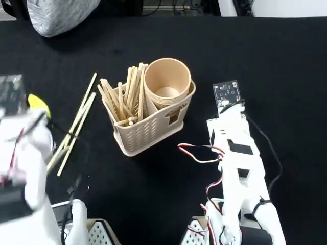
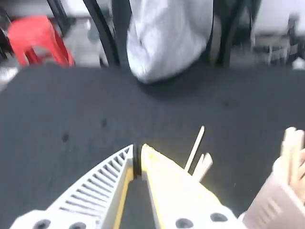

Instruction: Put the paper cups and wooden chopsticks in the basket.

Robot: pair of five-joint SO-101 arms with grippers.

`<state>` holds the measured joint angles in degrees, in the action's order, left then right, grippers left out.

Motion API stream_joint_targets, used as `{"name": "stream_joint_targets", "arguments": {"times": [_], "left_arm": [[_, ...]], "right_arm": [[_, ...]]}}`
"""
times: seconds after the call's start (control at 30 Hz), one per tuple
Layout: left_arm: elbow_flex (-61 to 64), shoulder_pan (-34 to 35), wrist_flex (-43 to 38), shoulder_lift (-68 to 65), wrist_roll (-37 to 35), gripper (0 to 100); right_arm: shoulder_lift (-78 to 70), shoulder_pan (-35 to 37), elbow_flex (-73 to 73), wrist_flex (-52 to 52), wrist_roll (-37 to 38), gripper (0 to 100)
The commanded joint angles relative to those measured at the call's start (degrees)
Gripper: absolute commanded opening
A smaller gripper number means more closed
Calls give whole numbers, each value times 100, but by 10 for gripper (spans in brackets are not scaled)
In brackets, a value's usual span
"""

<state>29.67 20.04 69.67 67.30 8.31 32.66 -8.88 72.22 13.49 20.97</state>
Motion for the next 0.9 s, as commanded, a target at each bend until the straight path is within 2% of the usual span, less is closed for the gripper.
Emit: {"name": "stream_joint_targets", "arguments": {"times": [0.0, 0.23, 0.37, 0.5, 0.67, 0.87], "left_arm": [[31, 22, -123, 1029, -404, 29], [92, 13, -862, 2119, -1556, 29], [268, 22, -826, 1943, -1547, 29], [1077, 22, -1116, 853, -615, 30], [1332, 22, -1266, -1530, 703, 43], [954, -127, -1257, -4088, 1433, 314]], "right_arm": [[-4, 70, -13, -88, 44, 15], [-4, 70, -13, -88, 44, 15], [-4, 70, -13, -88, 44, 15], [-4, 70, -13, -88, 44, 15], [-4, 70, -13, -88, 44, 15], [-4, 70, -13, -88, 44, 15]]}}
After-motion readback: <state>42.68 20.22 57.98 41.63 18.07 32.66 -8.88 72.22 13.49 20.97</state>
